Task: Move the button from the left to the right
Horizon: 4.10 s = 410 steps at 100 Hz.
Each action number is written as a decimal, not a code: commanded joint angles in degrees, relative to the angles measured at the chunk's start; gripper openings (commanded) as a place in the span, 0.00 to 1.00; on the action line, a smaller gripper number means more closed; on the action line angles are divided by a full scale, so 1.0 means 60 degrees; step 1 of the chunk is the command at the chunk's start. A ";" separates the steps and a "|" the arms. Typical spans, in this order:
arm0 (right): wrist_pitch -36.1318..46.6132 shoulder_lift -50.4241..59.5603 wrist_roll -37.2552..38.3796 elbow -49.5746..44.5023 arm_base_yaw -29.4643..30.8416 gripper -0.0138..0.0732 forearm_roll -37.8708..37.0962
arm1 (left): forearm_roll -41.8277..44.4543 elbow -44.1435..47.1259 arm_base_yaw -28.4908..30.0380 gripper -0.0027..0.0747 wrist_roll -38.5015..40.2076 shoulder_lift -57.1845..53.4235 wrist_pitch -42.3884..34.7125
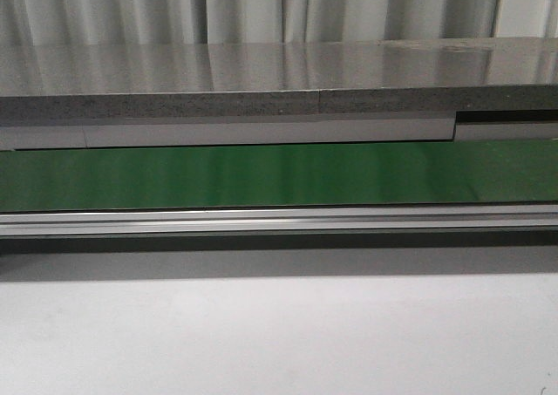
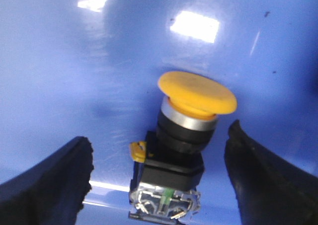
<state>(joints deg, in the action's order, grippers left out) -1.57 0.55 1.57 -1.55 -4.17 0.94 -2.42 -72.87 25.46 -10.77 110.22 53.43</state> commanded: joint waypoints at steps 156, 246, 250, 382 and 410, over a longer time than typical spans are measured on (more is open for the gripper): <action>0.0795 0.0192 -0.0024 0.0138 -0.0003 0.08 -0.0106 | -0.2184 -0.3512 -0.0859 0.01 -0.0380 -0.0506 0.2477; 0.0795 0.0192 -0.0024 0.0138 -0.0003 0.08 -0.0106 | -0.1611 -0.3297 -0.2298 0.66 -0.0397 -0.0466 0.2353; 0.0795 0.0192 -0.0024 0.0138 -0.0003 0.08 -0.0106 | -0.1611 -0.3180 -0.2298 0.68 -0.0397 -0.0466 0.2291; 0.0795 0.0192 -0.0024 0.0138 -0.0003 0.08 -0.0106 | -0.3697 -0.3252 -0.2318 0.67 -0.1639 -0.5266 0.0949; 0.0795 0.0192 -0.0024 0.0138 -0.0003 0.08 -0.0106 | -0.3680 -0.0689 -0.3155 0.67 -0.2116 -0.7949 -0.1501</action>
<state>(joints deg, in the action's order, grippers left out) -1.57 0.55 1.57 -1.55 -4.17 0.94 -22.48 -81.02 8.50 -21.99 68.84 53.05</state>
